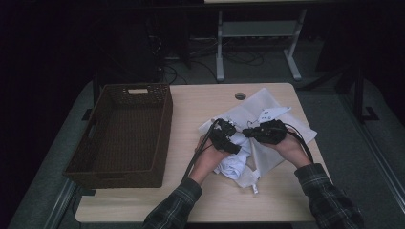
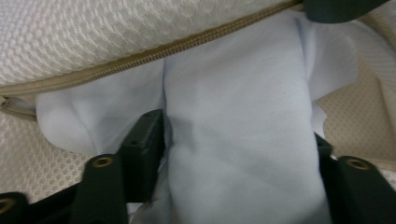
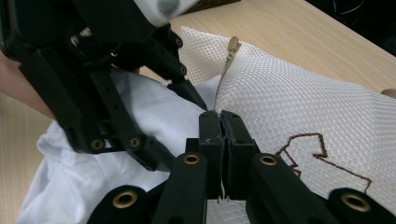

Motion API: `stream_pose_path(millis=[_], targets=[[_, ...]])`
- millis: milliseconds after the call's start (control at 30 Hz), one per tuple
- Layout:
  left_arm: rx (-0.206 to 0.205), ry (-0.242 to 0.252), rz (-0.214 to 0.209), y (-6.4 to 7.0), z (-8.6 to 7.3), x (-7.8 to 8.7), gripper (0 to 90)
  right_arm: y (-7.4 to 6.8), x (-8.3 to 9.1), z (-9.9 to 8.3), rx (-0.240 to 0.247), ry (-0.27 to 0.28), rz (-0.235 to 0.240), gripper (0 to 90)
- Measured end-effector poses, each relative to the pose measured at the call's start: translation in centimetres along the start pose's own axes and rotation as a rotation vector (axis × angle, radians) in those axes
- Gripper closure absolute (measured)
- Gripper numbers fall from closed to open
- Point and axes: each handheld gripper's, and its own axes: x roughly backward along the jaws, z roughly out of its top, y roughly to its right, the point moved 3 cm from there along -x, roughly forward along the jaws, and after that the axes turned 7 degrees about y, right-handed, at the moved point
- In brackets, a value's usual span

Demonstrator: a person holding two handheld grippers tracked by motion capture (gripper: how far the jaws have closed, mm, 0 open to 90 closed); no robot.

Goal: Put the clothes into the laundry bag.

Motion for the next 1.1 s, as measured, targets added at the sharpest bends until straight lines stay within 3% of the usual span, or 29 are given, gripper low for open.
stream_pose_path(millis=[367,800,1100], targets=[[-0.006,0.059,-0.035,-0.3,-0.6,3.3,22.5,-0.1,-0.3,-0.1,0.002,-0.011,0.0,87.3],[-0.014,0.116,-0.107,0.2,-2.7,7.9,21.1,-0.2,-0.5,-0.3,0.002,-0.02,0.004,87.0],[-0.034,0.129,-0.166,2.0,-4.8,9.6,21.2,-0.2,-0.7,-0.4,0.002,-0.024,0.006,87.0]])
